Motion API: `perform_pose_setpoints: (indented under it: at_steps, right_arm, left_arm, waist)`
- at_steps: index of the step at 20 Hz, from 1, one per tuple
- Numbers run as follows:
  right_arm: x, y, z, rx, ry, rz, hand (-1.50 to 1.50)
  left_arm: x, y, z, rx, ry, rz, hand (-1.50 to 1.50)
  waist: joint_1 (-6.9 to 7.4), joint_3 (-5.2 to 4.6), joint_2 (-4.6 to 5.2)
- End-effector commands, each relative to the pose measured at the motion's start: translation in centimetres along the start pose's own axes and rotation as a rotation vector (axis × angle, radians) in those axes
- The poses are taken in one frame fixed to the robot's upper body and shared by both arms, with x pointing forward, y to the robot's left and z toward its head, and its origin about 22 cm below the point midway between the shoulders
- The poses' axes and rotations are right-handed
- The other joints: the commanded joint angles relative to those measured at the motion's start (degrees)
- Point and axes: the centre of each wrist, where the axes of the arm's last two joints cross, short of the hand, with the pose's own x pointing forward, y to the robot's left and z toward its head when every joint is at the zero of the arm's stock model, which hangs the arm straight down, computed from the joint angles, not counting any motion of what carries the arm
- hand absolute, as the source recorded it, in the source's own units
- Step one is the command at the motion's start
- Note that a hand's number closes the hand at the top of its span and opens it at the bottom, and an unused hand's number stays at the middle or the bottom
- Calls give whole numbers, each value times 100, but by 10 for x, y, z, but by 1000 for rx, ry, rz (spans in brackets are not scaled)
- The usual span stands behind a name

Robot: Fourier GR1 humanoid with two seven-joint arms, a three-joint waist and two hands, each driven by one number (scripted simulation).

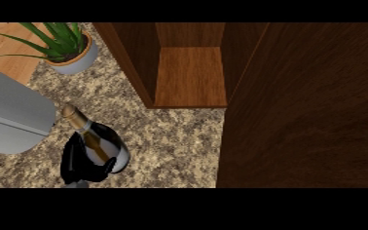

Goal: Pick up the wine, place it into the cabinet and close the cabinet

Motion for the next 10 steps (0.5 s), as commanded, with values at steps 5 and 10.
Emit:
perform_pose_setpoints:
  at_steps: [5, 10]
  right_arm:
    - [41, -4, 33, 29, -78, -40, -150]
    - [37, -2, 29, 37, -91, -48, -150]
  left_arm:
    - [21, -54, 6, -125, -17, 44, 150]
    - [55, -100, -9, -158, -29, 32, 150]
  waist:
    - [-22, 5, -3]
    - [-22, 3, 1]
